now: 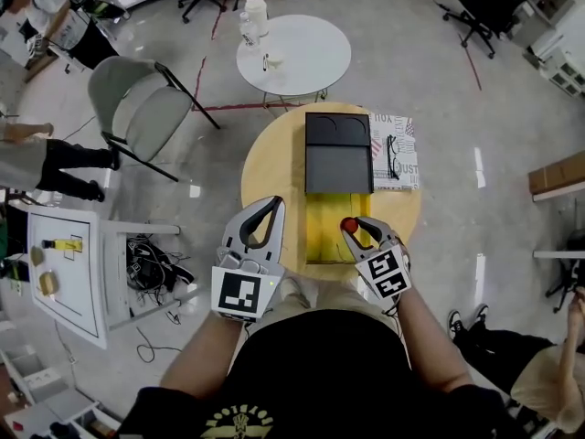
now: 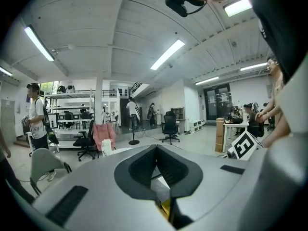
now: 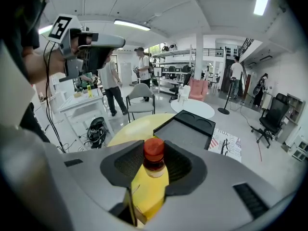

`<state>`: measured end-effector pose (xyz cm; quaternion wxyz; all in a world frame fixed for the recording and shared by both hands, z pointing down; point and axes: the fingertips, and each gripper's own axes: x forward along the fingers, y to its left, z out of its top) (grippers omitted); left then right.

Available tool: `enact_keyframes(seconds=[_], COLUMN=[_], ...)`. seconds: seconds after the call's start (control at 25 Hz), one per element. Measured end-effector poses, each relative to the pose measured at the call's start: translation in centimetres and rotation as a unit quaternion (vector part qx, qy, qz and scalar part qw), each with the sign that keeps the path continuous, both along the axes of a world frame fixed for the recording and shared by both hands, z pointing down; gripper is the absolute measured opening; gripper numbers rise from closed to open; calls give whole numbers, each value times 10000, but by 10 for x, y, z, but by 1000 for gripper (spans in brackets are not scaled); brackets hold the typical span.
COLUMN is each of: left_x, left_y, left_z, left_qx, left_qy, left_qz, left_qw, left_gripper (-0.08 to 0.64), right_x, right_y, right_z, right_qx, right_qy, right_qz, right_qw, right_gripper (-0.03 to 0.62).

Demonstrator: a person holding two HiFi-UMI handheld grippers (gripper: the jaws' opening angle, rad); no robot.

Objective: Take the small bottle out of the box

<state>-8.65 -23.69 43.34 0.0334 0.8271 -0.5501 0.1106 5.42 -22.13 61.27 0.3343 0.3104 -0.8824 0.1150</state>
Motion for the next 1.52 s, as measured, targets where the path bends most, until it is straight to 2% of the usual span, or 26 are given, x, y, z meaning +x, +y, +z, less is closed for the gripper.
enact_keyframes(seconds=[0.32,0.88,1.52], left_x=[-2,1,6], left_y=[9,26,40], left_z=[-16,-22,-32], left_qx=[164,41,139], left_qy=[85,-46,-56], left_qz=[-31,93,244], left_qw=[9998,9999,9996], left_gripper=[14,14,14], right_x=[2,-1,-5], right_y=[3,11,23], right_z=[-38,-99,-161], right_qx=[69,262,767], right_qy=[-185,-413,-651], right_qz=[120,189,199], right_qw=[9997,9986,9947], right_gripper=[144,144,144])
